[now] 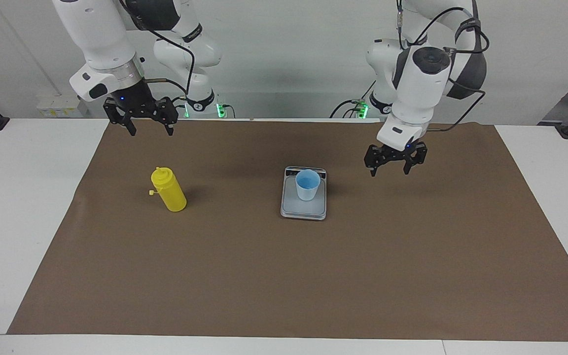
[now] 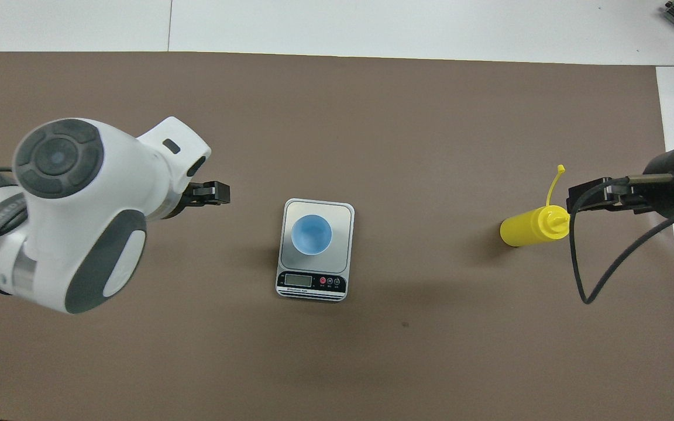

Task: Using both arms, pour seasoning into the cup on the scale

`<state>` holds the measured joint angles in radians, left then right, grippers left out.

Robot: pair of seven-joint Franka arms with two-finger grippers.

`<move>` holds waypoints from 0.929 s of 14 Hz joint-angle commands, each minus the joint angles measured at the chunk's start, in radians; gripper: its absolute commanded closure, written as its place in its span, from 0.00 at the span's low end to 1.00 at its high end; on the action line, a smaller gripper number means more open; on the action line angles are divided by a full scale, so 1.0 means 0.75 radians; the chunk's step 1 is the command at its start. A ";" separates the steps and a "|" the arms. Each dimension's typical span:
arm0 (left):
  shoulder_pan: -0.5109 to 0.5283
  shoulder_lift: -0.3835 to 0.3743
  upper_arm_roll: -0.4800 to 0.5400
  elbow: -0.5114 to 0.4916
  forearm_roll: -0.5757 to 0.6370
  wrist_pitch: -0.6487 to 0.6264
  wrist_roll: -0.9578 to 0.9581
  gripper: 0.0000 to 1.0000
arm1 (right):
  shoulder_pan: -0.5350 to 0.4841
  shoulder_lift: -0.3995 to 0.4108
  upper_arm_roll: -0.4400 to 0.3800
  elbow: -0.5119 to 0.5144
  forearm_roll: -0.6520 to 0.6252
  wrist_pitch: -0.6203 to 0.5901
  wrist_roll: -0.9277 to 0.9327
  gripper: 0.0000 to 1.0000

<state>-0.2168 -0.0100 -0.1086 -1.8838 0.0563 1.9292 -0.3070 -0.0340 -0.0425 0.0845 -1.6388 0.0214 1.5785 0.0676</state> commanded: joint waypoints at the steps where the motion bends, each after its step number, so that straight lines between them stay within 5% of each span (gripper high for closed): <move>1: 0.115 -0.076 -0.009 -0.010 -0.060 -0.077 0.182 0.00 | -0.016 -0.029 0.006 -0.032 0.012 0.006 -0.035 0.00; 5: 0.260 -0.087 -0.009 0.112 -0.077 -0.244 0.409 0.00 | -0.016 -0.029 0.006 -0.032 0.012 0.006 -0.035 0.00; 13: 0.338 0.032 -0.011 0.469 -0.102 -0.494 0.426 0.00 | -0.018 -0.029 0.006 -0.032 0.012 0.006 -0.035 0.00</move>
<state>0.0209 -0.0288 -0.1039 -1.6008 -0.0017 1.5906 -0.0036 -0.0340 -0.0425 0.0845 -1.6388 0.0214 1.5785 0.0676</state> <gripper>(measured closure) 0.000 0.000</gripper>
